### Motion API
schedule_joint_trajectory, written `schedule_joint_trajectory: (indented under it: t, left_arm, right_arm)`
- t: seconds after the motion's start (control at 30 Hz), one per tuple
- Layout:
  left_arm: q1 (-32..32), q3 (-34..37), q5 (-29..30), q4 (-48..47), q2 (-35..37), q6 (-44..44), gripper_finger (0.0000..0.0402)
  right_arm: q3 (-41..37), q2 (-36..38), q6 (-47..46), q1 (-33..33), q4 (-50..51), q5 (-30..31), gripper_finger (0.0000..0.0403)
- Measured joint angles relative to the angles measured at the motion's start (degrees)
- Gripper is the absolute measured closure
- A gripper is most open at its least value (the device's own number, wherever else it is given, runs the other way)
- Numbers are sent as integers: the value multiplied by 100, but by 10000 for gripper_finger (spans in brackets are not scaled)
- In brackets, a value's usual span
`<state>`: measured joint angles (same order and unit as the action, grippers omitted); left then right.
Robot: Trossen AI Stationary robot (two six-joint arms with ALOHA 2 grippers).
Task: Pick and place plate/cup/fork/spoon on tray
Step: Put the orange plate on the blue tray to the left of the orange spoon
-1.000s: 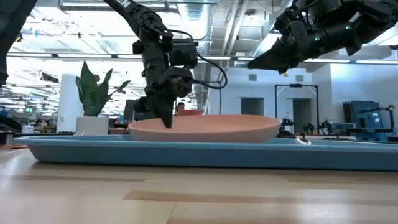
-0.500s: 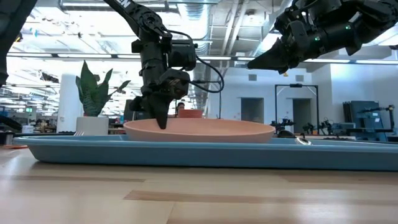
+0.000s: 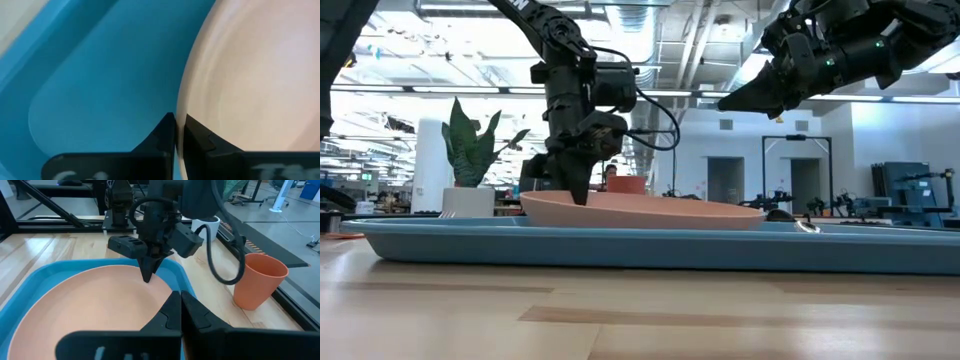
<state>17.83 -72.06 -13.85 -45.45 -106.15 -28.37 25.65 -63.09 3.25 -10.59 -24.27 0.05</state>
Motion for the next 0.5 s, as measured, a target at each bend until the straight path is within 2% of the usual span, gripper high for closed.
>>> schedule_joint_trajectory:
  t: [0.5]
  left_arm:
    - [-45, 307, -25, 299, 7, -235, 396]
  right_arm:
    - [4, 0, 26, 0, 13, 0, 394]
